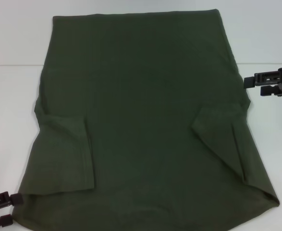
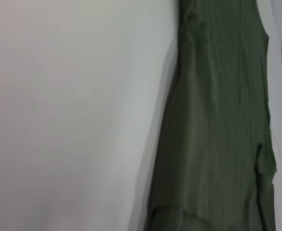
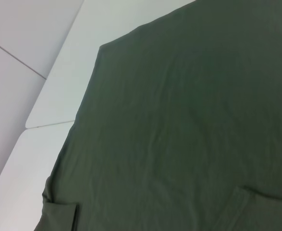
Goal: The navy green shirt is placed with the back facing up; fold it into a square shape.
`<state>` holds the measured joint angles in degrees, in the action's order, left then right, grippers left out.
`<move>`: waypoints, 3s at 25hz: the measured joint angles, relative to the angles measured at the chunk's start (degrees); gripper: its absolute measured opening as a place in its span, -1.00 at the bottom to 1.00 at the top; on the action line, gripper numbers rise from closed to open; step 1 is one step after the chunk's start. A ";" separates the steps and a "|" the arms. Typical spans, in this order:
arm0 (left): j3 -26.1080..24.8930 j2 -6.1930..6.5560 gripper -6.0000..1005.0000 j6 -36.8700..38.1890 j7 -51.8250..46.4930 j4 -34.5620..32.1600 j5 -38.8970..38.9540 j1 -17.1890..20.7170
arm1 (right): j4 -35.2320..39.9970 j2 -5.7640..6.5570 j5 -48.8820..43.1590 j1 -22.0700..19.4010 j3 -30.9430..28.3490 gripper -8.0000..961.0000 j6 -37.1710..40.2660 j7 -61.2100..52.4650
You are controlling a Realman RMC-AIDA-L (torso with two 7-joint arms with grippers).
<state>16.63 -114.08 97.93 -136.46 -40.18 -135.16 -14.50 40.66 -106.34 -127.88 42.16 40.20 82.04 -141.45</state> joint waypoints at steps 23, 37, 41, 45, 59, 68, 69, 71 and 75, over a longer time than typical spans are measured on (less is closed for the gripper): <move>2.74 -1.37 0.43 -4.64 -0.78 2.02 0.23 -5.11 | 0.20 0.08 0.35 -0.63 -0.51 0.73 0.86 -0.17; 2.96 -1.42 -0.48 -5.31 -0.33 1.77 0.11 -4.87 | 0.08 0.45 0.35 -2.21 -1.81 0.72 1.84 0.15; 2.40 -1.38 -0.67 -3.15 3.23 1.91 1.18 -5.12 | 0.27 0.90 -0.12 -2.95 -1.51 0.72 4.00 1.36; 2.29 -1.29 -0.79 -1.07 5.52 2.19 2.81 -5.66 | 0.89 2.31 -4.44 -4.08 -1.42 0.72 10.55 2.08; 2.60 -1.41 -0.90 -2.46 5.59 2.43 2.96 -7.53 | 3.18 0.87 -11.60 -8.86 -0.74 0.71 18.65 5.47; 2.65 -1.43 -0.90 -2.48 5.49 2.50 2.90 -7.57 | 2.58 -2.41 -15.51 -8.73 -0.39 0.71 16.35 7.92; 2.69 -1.46 -0.90 -2.49 5.48 2.53 2.90 -7.60 | 2.52 -2.62 -15.79 -8.69 -0.36 0.71 16.03 8.10; 2.70 -1.49 -0.90 -2.48 5.47 2.56 2.90 -7.62 | 2.50 -3.08 -16.27 -8.68 -0.32 0.71 15.38 8.64; 2.53 -1.49 -0.90 -2.48 5.38 2.57 2.90 -7.64 | 2.49 -3.59 -16.48 -8.74 -0.29 0.71 14.58 9.69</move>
<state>19.16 -115.57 95.45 -131.08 -37.61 -132.27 -22.14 43.15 -109.94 -144.36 33.41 39.91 96.62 -131.76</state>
